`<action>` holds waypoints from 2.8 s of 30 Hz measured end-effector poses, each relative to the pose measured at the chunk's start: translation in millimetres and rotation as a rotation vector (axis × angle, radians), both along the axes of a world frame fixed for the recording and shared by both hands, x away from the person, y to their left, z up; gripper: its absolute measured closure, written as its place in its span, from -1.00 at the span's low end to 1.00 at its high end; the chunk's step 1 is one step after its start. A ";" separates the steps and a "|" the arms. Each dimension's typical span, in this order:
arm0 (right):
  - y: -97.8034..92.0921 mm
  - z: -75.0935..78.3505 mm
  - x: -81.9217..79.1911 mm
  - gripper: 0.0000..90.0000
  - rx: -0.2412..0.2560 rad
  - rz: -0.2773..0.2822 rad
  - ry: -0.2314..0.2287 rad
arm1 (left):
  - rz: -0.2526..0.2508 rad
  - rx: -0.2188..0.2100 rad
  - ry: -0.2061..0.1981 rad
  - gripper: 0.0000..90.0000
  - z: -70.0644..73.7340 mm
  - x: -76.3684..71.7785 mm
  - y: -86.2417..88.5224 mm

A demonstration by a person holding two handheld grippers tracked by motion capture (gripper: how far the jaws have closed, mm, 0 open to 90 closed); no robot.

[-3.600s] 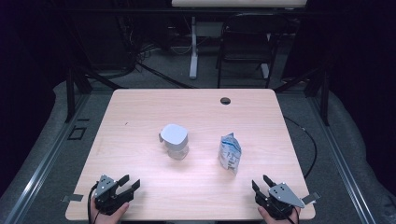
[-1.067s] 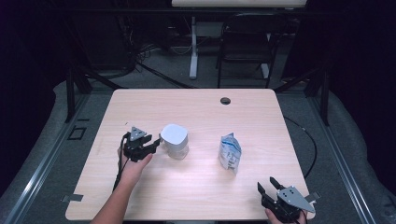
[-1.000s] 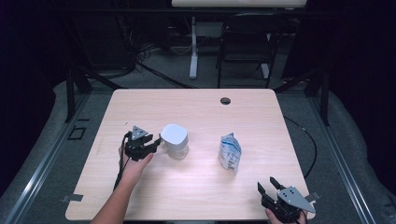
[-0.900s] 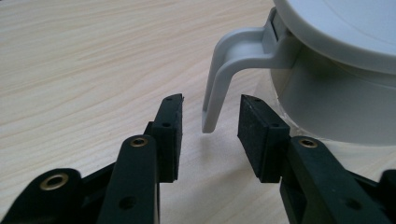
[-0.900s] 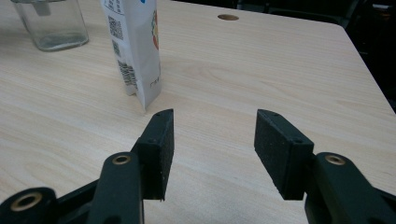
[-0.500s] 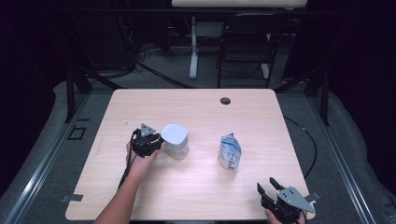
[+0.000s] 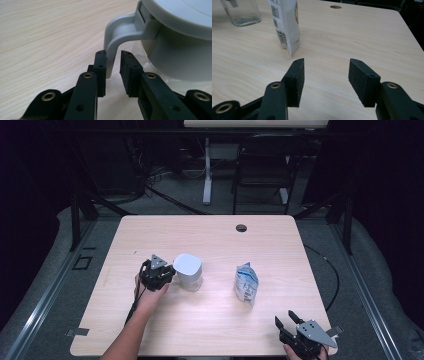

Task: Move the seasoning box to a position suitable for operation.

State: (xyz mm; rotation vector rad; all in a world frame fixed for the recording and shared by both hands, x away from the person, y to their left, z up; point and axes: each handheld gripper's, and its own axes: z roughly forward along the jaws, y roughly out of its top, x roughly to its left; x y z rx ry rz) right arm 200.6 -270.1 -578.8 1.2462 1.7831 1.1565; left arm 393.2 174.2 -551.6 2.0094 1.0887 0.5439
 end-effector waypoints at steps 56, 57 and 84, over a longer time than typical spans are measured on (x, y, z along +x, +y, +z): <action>4.2 -3.1 2.0 0.02 0.012 0.015 0.013 | -0.029 0.006 0.009 0.85 0.5 -40.4 -12.0; 4.7 -3.4 2.2 0.02 0.014 0.015 0.010 | -0.028 0.001 0.006 0.85 0.0 -41.8 -12.2; 13.3 -2.8 3.0 0.05 0.007 0.040 0.005 | -0.005 -0.013 -0.006 0.85 -2.4 -86.3 -23.4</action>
